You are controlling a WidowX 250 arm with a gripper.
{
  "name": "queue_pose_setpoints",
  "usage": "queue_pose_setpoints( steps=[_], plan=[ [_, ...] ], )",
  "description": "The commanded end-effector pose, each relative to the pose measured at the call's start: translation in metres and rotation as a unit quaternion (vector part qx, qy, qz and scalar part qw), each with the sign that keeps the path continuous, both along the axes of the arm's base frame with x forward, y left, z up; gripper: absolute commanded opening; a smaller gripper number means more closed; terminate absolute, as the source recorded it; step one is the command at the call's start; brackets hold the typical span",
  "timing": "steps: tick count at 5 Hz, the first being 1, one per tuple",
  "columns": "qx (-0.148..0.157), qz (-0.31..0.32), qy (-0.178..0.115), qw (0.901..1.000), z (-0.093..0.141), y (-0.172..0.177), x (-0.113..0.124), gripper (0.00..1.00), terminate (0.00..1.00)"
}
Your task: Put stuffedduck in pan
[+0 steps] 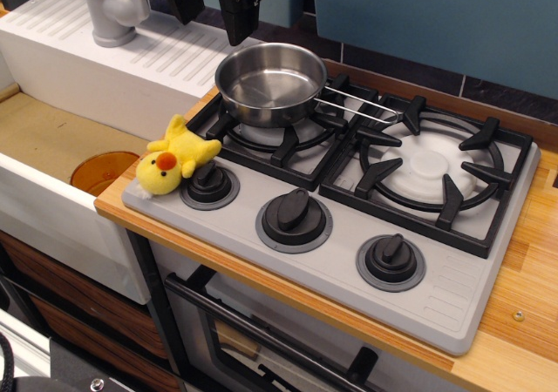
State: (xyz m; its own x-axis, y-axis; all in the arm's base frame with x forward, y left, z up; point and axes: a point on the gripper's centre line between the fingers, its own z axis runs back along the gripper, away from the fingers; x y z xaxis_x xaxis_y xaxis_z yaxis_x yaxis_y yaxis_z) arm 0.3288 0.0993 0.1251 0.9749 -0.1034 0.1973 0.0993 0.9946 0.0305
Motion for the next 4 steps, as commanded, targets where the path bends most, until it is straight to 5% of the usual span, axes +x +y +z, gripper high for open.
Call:
queue_pose_setpoints(
  steps=[1, 4],
  plan=[
    [0.000, 0.000, 0.000, 1.0000, 0.000, 0.000, 0.000, 1.00, 0.00],
    [0.032, 0.036, -0.042, 0.9980, -0.002, -0.013, -0.052, 1.00, 0.00]
  ],
)
